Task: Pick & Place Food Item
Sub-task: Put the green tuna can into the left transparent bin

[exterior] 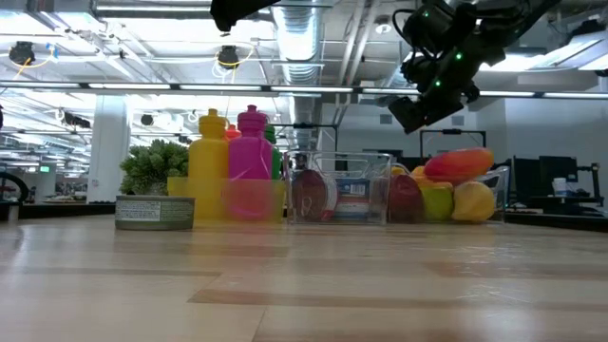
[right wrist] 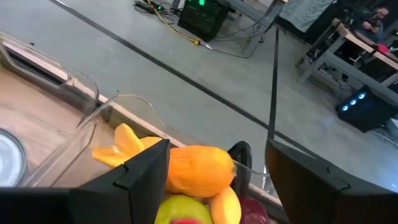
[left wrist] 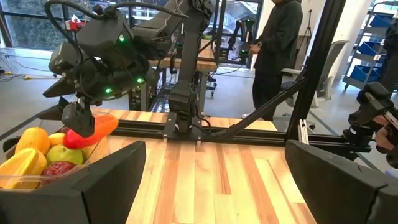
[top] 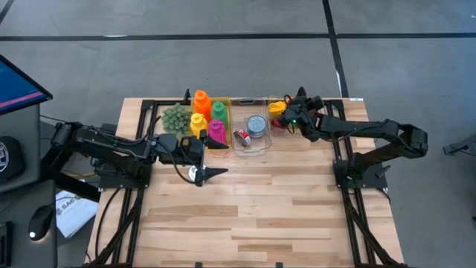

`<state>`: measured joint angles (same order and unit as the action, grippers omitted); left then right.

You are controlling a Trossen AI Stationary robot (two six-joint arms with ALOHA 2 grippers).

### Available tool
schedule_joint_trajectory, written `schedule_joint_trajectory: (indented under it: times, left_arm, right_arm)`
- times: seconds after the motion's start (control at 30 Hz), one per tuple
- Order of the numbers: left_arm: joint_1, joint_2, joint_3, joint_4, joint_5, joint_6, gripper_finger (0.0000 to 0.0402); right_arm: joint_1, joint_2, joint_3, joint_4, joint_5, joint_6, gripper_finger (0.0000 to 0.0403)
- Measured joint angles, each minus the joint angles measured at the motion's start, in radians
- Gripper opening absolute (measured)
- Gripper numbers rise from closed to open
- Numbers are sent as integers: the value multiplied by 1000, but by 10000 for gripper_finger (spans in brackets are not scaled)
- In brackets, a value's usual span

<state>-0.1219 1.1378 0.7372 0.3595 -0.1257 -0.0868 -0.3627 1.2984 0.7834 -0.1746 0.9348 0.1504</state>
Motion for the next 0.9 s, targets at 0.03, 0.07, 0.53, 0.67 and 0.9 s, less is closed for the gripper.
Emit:
schedule_joint_trajectory:
  times: [0.03, 0.07, 0.53, 0.67, 0.9]
  left_arm:
    - [0, 0, 0, 0, 0, 0, 374]
    - [0, 0, 0, 0, 0, 0, 374]
    - [-1, 0, 0, -2, 0, 0, 374]
    - [-1, 0, 0, -2, 0, 0, 374]
    - [-1, 0, 0, -19, 0, 46, 345]
  right_arm:
    - [4, 0, 0, 3, 0, -1, 260]
    - [10, -3, 0, 3, 0, -1, 260]
    - [254, -18, 2, 136, -80, -256, 260]
    - [336, -18, 2, 189, -77, -256, 260]
    - [450, -18, 2, 267, -78, -297, 200]
